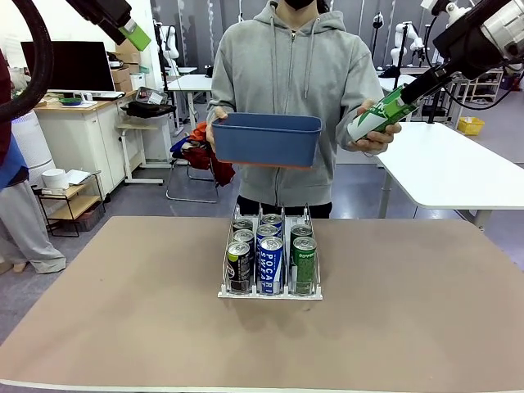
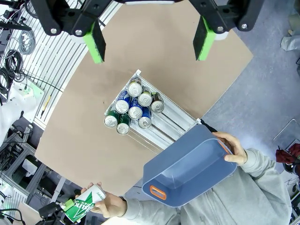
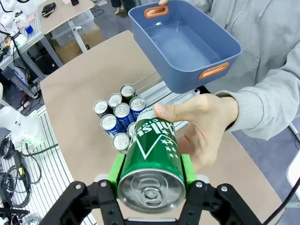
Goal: Fill the beverage cans into the dispenser.
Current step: Pick up the Sprite handed by the human, then place the picked Sprite in the line of the Automatic Can Dispenser with the same cans.
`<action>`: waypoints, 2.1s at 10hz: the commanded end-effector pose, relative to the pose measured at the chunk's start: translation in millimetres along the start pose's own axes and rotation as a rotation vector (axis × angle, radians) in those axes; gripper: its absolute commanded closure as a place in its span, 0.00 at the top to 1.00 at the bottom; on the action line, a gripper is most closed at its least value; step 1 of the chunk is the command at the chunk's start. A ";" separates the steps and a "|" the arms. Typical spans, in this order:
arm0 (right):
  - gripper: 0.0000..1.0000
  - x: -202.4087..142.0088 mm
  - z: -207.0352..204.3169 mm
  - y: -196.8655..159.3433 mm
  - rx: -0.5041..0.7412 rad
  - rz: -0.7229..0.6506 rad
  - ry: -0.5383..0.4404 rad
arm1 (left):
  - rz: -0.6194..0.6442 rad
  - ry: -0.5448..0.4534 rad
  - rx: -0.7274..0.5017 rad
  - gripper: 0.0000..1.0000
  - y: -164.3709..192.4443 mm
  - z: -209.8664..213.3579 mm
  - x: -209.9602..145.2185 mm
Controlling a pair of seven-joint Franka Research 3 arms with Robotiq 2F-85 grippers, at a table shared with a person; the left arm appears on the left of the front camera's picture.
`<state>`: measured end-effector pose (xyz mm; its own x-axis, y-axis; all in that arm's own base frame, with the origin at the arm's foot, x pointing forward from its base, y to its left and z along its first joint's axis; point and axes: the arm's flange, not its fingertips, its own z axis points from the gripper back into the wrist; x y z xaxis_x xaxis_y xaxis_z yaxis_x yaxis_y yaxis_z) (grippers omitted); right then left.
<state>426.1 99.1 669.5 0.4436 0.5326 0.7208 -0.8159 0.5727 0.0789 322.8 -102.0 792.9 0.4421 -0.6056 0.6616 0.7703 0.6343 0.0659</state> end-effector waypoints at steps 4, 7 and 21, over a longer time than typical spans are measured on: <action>0.00 -5.4 -0.4 1.4 0.066 -0.017 -0.031 | 0.007 -0.004 0.012 1.00 0.9 -1.1 -0.3; 0.00 -2.0 0.5 -1.3 0.016 -0.015 -0.009 | 0.007 -0.004 0.012 1.00 0.9 -1.1 -0.3; 0.00 -2.0 0.5 -1.3 0.016 -0.015 -0.009 | 0.007 -0.004 0.012 1.00 0.9 -1.1 -0.3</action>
<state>427.1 96.6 666.7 0.4568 0.5184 0.7230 -0.8131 0.5729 0.1030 322.8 -102.0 792.9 0.4421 -0.6056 0.6616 0.7703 0.6343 0.0659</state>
